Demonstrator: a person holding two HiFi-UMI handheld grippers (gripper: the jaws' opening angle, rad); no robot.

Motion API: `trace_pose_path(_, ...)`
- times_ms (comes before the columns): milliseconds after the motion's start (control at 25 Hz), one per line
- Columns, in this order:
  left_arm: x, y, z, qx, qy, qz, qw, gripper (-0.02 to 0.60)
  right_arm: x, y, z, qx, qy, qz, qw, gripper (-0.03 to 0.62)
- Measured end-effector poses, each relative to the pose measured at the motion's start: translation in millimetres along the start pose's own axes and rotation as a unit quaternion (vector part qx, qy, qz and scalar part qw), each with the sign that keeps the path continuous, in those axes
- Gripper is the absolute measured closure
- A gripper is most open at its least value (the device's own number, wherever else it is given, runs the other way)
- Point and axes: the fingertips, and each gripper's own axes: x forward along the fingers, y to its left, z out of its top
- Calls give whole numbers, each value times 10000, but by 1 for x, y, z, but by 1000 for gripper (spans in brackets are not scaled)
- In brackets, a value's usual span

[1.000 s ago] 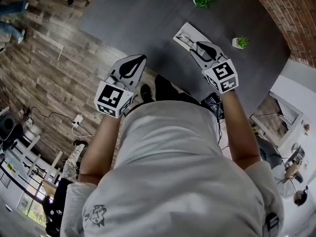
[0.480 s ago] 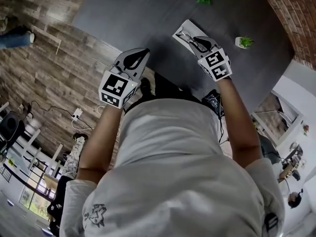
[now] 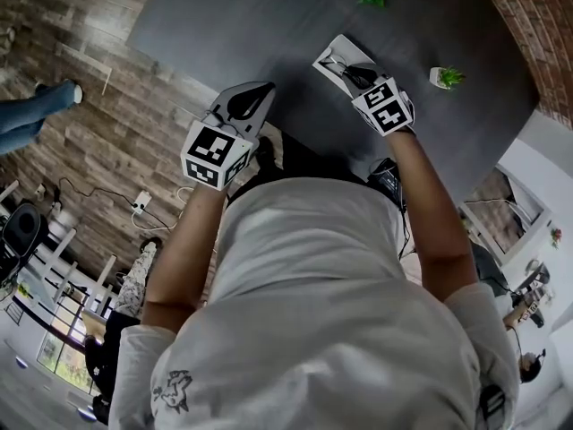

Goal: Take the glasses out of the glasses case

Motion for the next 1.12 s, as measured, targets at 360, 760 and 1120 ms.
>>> trace_pose_path(360, -2, -2, -3, 7, 44, 30, 10000, 569, 5, 2, -6, 55, 173, 45, 9998, 574)
trace_pose_path(760, -19, -6, -4, 45, -2, 107, 9999, 569, -9, -3, 2, -88, 19, -206, 9997, 580)
trace_pose_path(1120, -41, -12, -6, 190, -122, 106, 9997, 569, -33, 1, 13, -105, -222, -523, 9983, 580)
